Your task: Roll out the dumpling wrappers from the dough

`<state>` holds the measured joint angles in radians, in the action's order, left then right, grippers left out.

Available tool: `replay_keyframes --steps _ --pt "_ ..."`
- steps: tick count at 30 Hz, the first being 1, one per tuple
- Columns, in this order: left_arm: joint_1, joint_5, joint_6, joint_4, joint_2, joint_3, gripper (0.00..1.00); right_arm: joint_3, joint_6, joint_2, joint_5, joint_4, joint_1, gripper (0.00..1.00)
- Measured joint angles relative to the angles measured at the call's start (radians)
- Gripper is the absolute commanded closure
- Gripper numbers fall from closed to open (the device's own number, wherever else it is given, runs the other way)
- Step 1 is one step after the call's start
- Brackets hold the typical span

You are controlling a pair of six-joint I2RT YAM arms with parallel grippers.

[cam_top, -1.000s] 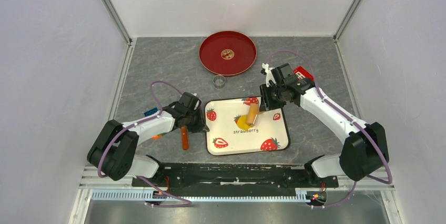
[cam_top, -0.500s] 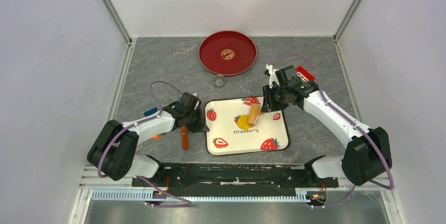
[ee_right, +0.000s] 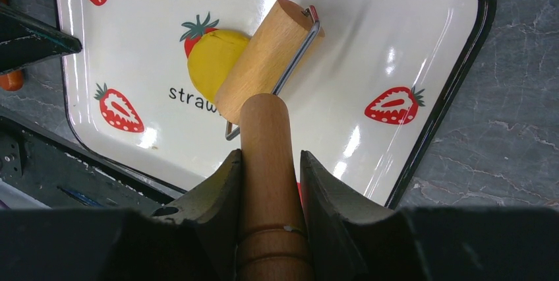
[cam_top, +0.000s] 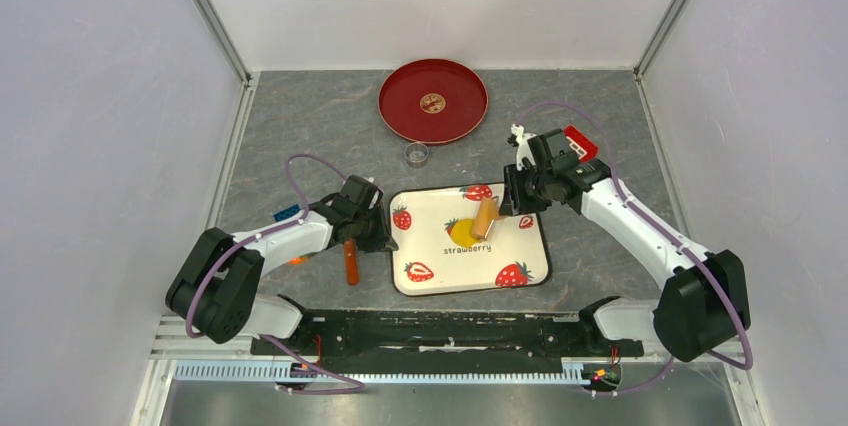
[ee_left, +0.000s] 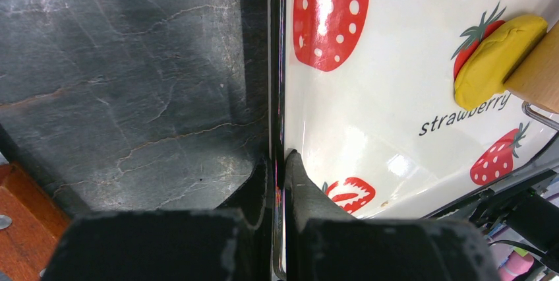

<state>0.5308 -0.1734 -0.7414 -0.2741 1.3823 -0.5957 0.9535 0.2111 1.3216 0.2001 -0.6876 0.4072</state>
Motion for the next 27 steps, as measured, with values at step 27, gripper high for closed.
replay_keyframes --steps 27 --pt "0.000 0.002 -0.006 -0.001 0.000 0.000 0.98 0.037 -0.047 -0.060 -0.097 -0.176 -0.019 1.00"
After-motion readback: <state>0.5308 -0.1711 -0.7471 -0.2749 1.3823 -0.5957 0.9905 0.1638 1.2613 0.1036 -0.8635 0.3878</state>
